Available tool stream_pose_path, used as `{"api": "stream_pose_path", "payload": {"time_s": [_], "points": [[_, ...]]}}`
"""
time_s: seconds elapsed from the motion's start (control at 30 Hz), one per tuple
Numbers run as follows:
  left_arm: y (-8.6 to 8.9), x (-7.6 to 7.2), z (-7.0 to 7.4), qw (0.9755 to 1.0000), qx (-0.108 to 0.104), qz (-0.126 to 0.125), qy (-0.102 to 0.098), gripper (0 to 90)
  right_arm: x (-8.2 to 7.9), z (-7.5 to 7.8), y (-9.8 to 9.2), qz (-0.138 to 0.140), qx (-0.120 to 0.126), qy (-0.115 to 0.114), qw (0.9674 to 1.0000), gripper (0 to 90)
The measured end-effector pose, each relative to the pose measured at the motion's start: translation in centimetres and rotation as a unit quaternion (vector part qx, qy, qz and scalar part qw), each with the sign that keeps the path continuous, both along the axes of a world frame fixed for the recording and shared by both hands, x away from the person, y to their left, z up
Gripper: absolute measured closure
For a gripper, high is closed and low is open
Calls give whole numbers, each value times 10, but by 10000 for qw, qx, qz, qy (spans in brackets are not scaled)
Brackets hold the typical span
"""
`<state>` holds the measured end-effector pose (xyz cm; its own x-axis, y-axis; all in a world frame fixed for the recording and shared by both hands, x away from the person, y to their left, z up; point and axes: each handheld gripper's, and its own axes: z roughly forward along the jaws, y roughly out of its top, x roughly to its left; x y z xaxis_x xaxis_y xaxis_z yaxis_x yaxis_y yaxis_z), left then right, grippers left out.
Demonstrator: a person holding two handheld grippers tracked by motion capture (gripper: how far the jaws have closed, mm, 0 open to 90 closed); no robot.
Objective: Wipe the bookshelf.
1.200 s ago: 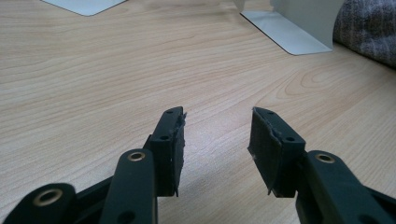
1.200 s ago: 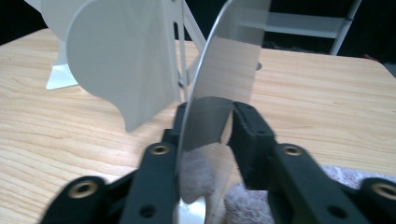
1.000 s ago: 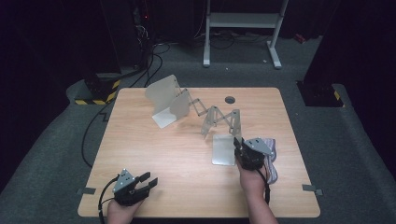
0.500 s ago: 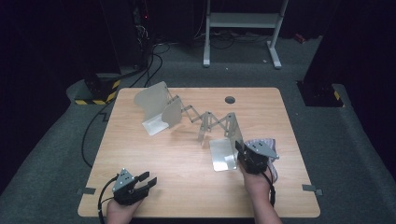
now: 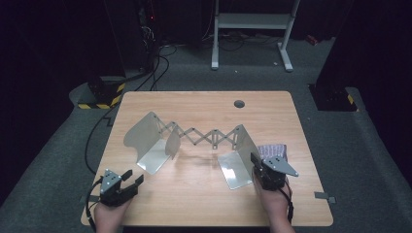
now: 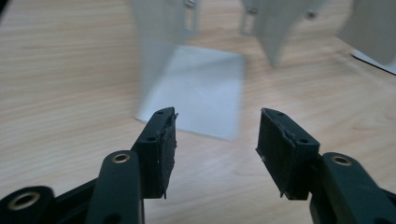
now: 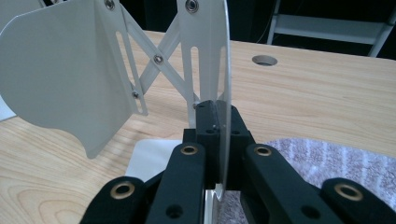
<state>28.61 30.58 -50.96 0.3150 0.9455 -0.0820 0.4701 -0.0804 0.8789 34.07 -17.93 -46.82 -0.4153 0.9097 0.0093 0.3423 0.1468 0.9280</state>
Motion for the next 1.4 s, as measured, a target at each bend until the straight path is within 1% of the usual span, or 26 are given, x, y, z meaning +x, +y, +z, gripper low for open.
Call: {"api": "stream_pose_path", "payload": {"time_s": [0.03, 0.07, 0.13, 0.17, 0.2, 0.23, 0.3, 0.37, 0.4, 0.43, 0.47, 0.5, 0.57, 0.6, 0.63, 0.7, 0.8, 0.83, 0.87, 0.93, 1.03, 1.13, 1.17, 1.23, 1.33, 1.4], "points": [[5, 2, 3, 10000, -5, 89, -37, 444, -1, 0, 0, 6, 6, 5, 10000, 888], [10, 6, 7, 9998, -81, 134, -79, 442, -2, 0, -1, 10, 1, 7, 10000, 887], [14, 13, 16, 9998, -105, 106, -151, 434, -3, 0, -2, 27, 23, 3, 10000, 876], [13, 17, 19, 9998, -52, 76, -185, 434, -4, 0, -2, 61, 60, 7, 10000, 864], [11, 23, 24, 9997, 51, 65, -224, 433, -5, -1, -2, 72, 80, 33, 9999, 840], [10, 29, 29, 9997, 92, 73, -233, 432, -5, -1, -2, 76, 94, 89, 9999, 791], [7, 41, 37, 9996, 10, 97, -269, 432, -7, -2, -3, 23, 113, 90, 9999, 740], [5, 53, 45, 9994, -1, 125, -319, 441, -9, -3, -4, 3, 94, 86, 9999, 708], [3, 58, 48, 9994, 6, 138, -311, 451, -10, -4, -5, 7, 90, 88, 9999, 705], [3, 62, 50, 9994, 2, 142, -306, 465, -11, -4, -5, 22, 82, 90, 9999, 705], [2, 65, 53, 9995, 18, 126, -306, 512, -13, -3, -6, 19, 61, 78, 9999, 706], [0, 65, 54, 9994, 55, 114, -325, 569, -15, -3, -6, 24, 36, 66, 10000, 718], [-3, 62, 55, 9994, 37, 48, -342, 665, -18, -2, -5, 26, 15, 38, 10000, 750], [-6, 58, 55, 9994, 67, 18, -336, 678, -19, -1, -4, -15, 5, 28, 10000, 766], [-8, 55, 55, 9993, 80, -16, -356, 722, -20, -1, -3, -44, -1, 15, 10000, 801], [-14, 44, 52, 9992, 123, -69, -371, 767, -22, 0, 0, -42, 1, -3, 10000, 835], [-24, 28, 47, 9987, 178, -142, -455, 828, -25, 1, 5, -41, -54, -66, 10000, 845], [-27, 25, 46, 9984, 218, -115, -507, 823, -26, 1, 8, -33, -66, -57, 10000, 839], [-29, 22, 46, 9983, 253, -92, -525, 822, -27, 1, 11, -36, -91, -83, 9999, 833], [-31, 23, 46, 9983, 259, -78, -522, 822, -27, 0, 18, -69, -123, -104, 9998, 822], [-36, 28, 47, 9982, 292, -81, -517, 808, -20, 0, 29, -181, -191, -139, 9996, 807], [-45, 37, 48, 9981, 374, -19, -493, 785, -5, 0, 38, -281, -287, -159, 9991, 800], [-48, 41, 48, 9981, 383, 13, -491, 778, 1, 1, 40, -312, -291, -129, 9990, 802], [-51, 49, 48, 9981, 353, 88, -499, 776, 15, 2, 43, -388, -375, -69, 9985, 807], [-53, 61, 47, 9982, 280, 124, -523, 777, 29, 5, 44, -458, -477, 10, 9978, 809], [-53, 66, 47, 9981, 276, 144, -527, 778, 36, 5, 45, -488, -521, 36, 9974, 809]]}}
